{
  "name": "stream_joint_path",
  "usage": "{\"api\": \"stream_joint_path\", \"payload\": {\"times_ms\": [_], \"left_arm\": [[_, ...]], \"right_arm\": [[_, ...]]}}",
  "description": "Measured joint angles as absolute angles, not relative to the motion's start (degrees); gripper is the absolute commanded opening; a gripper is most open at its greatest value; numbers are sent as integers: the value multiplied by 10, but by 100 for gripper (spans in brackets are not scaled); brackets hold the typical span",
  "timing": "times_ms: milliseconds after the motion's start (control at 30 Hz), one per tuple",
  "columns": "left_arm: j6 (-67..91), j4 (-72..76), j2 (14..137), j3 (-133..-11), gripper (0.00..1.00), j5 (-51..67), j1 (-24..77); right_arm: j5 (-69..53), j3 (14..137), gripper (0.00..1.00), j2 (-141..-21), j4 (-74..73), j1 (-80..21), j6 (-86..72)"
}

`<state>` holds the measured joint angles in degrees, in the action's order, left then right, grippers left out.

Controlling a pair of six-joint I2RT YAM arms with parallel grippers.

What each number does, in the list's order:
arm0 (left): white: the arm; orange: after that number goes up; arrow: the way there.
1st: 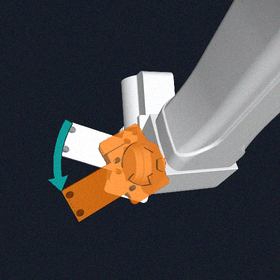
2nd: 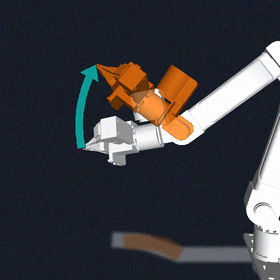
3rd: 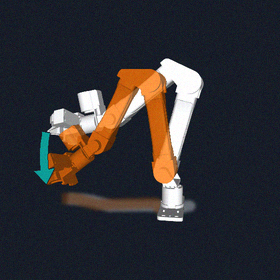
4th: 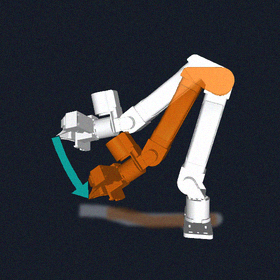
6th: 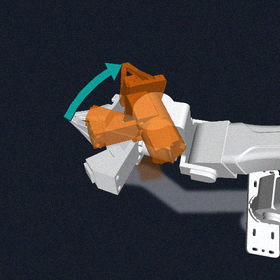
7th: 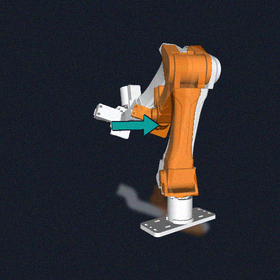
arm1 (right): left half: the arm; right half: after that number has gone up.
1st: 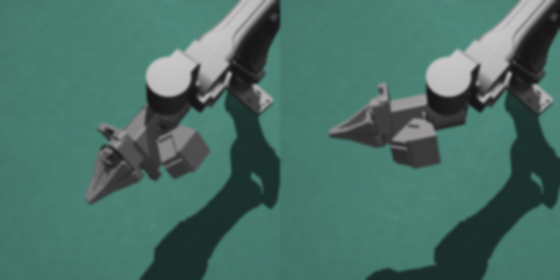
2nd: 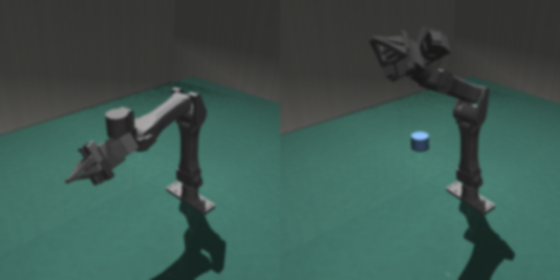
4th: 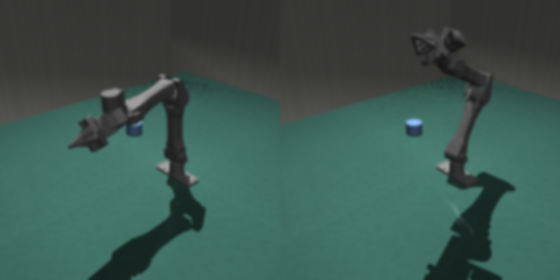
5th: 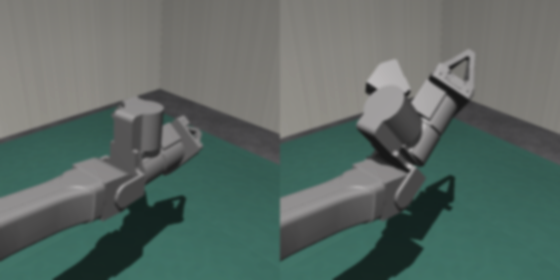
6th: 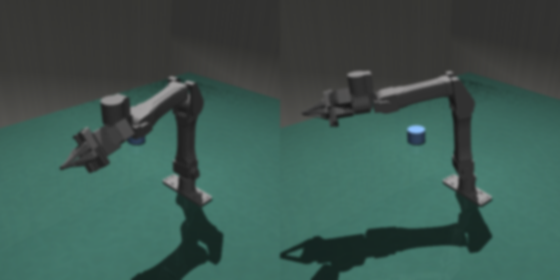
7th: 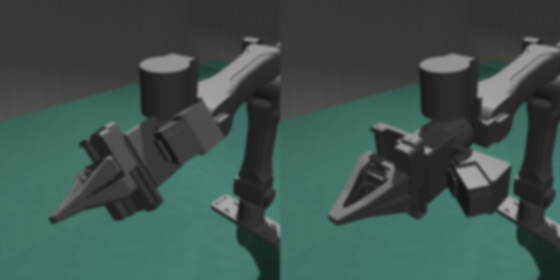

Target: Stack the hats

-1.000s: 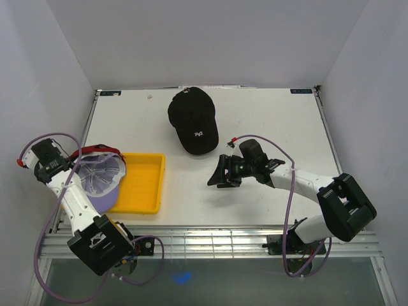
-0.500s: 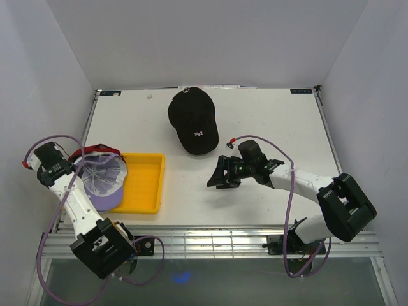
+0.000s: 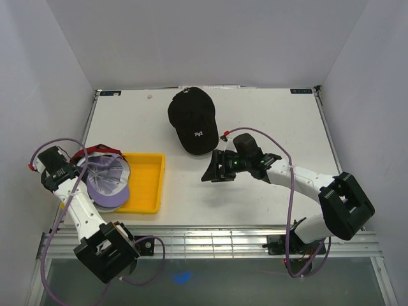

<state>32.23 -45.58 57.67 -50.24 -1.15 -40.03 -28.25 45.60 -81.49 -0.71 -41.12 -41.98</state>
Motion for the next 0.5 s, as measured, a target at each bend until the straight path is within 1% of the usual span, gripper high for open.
{"api": "stream_joint_path", "payload": {"times_ms": [200,500], "left_arm": [[330,-460,566,-490,9,25,-400],[336,-463,549,-468,2,69,-400]], "right_arm": [[-271,556,67,-857,-44,-447,-374],[-246,761,70,-963,-111,-524,-287]]}}
